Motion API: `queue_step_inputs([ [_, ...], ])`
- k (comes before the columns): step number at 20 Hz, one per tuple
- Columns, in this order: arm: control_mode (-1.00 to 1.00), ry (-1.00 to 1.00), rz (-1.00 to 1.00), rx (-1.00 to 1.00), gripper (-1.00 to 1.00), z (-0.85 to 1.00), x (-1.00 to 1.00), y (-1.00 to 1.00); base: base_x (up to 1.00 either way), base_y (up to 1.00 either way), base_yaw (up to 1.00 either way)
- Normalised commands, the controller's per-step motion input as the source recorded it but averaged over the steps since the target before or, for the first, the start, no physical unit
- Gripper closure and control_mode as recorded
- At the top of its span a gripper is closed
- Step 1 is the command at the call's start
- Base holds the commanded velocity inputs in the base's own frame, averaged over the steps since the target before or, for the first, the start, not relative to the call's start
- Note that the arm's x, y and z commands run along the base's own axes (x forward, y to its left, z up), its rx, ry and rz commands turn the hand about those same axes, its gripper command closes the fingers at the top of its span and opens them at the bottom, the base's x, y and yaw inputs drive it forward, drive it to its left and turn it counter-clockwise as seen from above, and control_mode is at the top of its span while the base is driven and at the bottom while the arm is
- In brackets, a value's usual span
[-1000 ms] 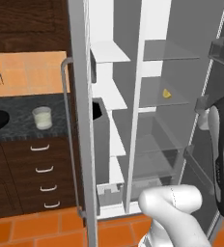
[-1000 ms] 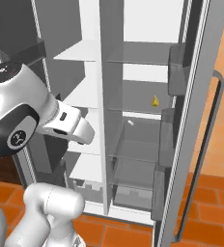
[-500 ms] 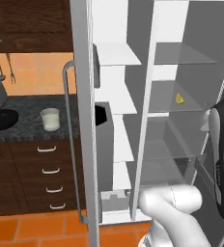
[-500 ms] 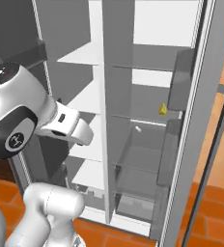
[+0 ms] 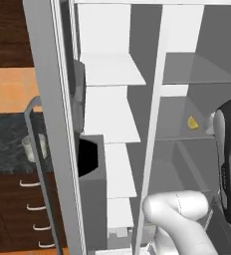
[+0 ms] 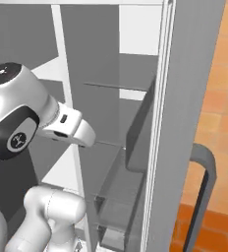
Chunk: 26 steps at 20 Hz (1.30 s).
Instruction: Grab a lemon wedge from the fridge and one ice cube from the ice bowl, and put them in the glass of lemonade.
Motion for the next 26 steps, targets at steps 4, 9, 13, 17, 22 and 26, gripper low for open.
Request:
queue_step_inputs([
  [4, 1.0, 0.0, 0.0, 0.0, -1.0, 0.0, 0.0, 0.0, 0.43, -0.12, 0.0],
  [9, 1.0, 0.0, 0.0, 0.0, -1.0, 0.0, 0.0, 0.0, 0.01, -0.13, -0.01],
  [13, 1.0, 0.0, 0.0, 0.0, -1.0, 0.0, 0.0, 0.0, 0.03, -0.42, -0.08],
  [17, 1.0, 0.0, 0.0, 0.0, -1.0, 0.0, 0.0, 0.0, 0.27, 0.0, -0.14],
  [22, 1.0, 0.0, 0.0, 0.0, -1.0, 0.0, 0.0, 0.0, 0.36, 0.0, -0.25],
  [26, 1.0, 0.0, 0.0, 0.0, -1.0, 0.0, 0.0, 0.0, 0.34, 0.0, -0.16],
])
